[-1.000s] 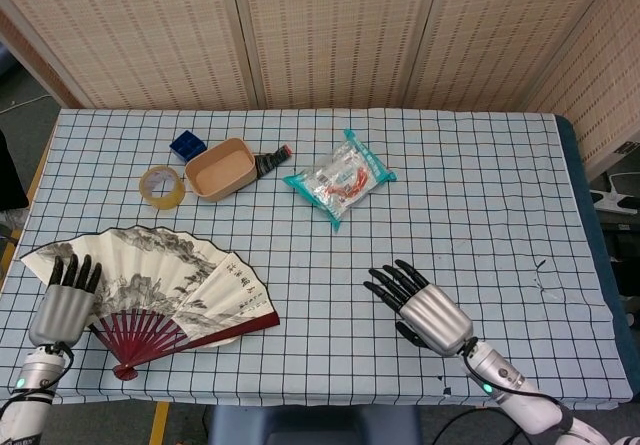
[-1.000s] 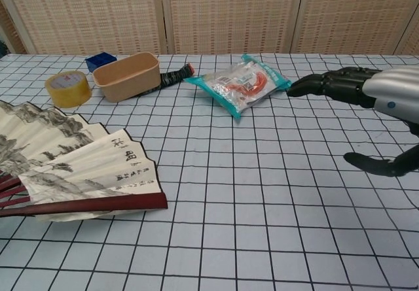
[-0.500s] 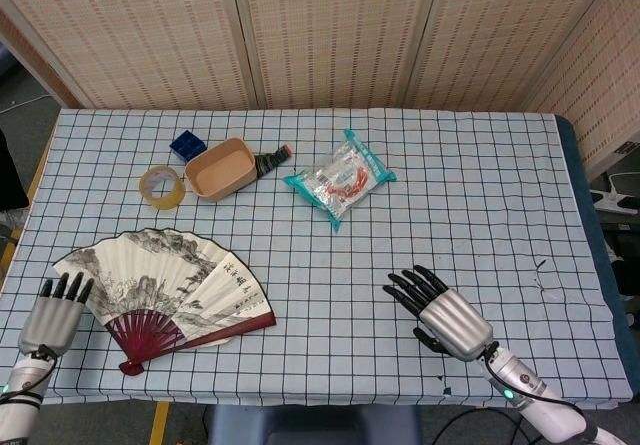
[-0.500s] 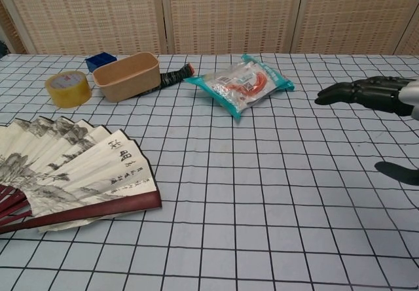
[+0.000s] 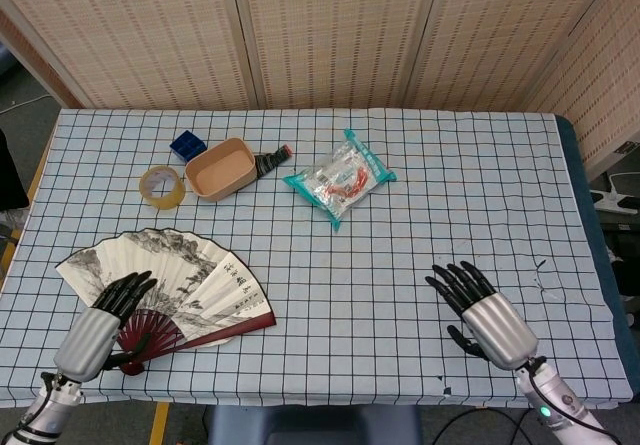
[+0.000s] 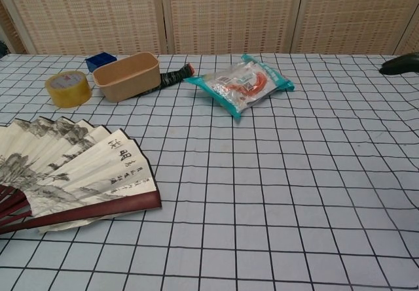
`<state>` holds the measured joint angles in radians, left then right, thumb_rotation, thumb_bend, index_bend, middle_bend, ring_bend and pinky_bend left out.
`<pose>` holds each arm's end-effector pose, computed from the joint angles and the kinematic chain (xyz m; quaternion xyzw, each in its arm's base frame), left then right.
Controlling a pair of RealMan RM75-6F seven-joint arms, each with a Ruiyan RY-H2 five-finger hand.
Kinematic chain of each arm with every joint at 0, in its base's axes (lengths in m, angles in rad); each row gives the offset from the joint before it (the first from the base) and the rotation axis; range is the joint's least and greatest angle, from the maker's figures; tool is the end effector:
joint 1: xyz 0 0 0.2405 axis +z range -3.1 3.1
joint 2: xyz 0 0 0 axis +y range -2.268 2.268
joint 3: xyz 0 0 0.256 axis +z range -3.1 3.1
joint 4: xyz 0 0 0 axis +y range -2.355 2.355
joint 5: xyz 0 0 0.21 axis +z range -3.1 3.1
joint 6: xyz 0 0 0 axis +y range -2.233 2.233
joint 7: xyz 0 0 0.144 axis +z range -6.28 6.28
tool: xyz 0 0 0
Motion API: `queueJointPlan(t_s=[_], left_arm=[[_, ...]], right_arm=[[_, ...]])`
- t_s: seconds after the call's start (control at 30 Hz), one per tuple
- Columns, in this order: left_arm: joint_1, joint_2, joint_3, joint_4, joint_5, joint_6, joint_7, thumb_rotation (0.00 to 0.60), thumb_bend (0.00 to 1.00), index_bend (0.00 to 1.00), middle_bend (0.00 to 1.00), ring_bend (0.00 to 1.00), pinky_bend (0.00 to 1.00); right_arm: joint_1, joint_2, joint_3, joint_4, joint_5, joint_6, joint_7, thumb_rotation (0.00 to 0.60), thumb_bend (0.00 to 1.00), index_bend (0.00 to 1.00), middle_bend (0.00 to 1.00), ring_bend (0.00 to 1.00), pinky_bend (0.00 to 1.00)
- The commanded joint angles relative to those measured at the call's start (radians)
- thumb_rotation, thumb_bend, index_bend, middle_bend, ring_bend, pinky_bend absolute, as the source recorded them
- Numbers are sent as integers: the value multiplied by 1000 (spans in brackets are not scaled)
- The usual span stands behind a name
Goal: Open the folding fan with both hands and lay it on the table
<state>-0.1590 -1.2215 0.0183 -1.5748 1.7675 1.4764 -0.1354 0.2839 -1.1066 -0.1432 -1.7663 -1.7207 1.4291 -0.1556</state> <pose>-0.2654 0.1808 0.1059 -0.6604 -0.3867 -0.4778 0.4313 -0.2362 -0.1813 0.1114 0.7382 -0.3236 0.4000 0.4362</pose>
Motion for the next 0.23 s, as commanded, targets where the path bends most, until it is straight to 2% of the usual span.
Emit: queueJointPlan(t_s=[0.03, 0.1, 0.23], left_arm=[[70, -81, -13, 126, -10, 156, -76, 551, 413, 0, 0, 0, 101], [68, -70, -13, 155, -10, 154, -40, 523, 414, 0, 0, 0, 100], [74, -52, -15, 137, -28, 156, -3, 522, 421, 0, 0, 0, 100]], right_arm=[[-137, -5, -12, 61, 54, 150, -9, 600, 323, 0, 0, 0, 0], [-177, -28, -1, 102, 85, 189, 22, 600, 319, 0, 0, 0, 0], [-185, -20, 28, 117, 81, 210, 59, 600, 316, 0, 0, 0, 0]])
